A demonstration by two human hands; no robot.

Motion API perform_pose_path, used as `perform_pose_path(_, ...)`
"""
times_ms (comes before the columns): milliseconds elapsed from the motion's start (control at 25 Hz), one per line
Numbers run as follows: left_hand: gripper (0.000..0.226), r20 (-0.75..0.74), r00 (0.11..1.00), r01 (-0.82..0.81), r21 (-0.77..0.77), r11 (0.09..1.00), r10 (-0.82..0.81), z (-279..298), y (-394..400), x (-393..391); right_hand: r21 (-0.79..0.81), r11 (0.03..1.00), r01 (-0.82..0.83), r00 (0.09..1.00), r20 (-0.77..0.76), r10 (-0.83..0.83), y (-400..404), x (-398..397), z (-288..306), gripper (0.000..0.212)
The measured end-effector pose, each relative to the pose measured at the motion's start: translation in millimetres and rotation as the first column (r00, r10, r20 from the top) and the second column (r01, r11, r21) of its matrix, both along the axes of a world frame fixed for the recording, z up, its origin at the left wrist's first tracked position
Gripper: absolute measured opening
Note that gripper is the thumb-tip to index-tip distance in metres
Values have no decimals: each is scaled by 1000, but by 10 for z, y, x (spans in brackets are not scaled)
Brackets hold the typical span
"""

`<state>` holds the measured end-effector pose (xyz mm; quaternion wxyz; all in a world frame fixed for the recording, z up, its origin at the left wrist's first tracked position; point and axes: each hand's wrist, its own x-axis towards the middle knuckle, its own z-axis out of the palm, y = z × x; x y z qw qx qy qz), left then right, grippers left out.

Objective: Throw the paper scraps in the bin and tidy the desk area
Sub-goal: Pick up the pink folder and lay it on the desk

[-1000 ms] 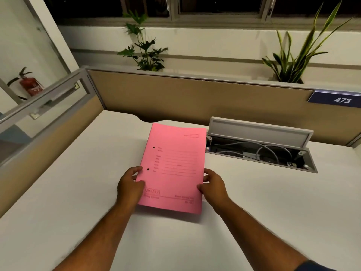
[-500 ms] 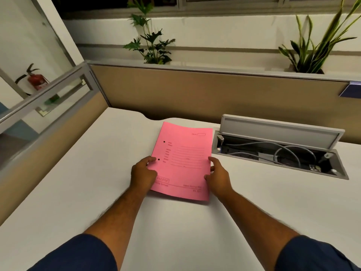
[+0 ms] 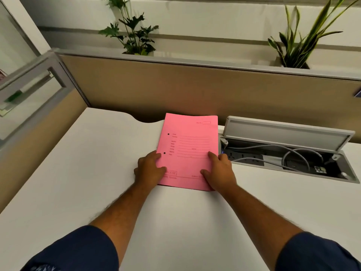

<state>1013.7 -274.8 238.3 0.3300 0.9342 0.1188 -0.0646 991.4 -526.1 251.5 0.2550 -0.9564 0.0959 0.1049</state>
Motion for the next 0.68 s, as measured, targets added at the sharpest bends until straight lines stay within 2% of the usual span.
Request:
perform_pose_path(160,72,-11,996,91,173,981,-90,6,88,217,-199,979,-53,998,16,57,115,102,-43,78)
perform_pose_path(320,77,3,982,180,326,928,-191,-89,85,184,-311,949,-50,998,13,57,188,68,-88,74)
perform_pose_path(400,82,43,961,236,380,894,-272,-141,54,125,-315,948,-45,999,15,52,200,49,-80,72)
perform_pose_path(520,87,69,914,345,382,857,-399,-217,0,-5,-282,958,-51,997,39,65,233,3,-72,75)
perform_pose_path(680,86,41,894,401,375,836,-447,-297,-63,-265,-265,959,-95,991,60,115,274,-215,-124,77)
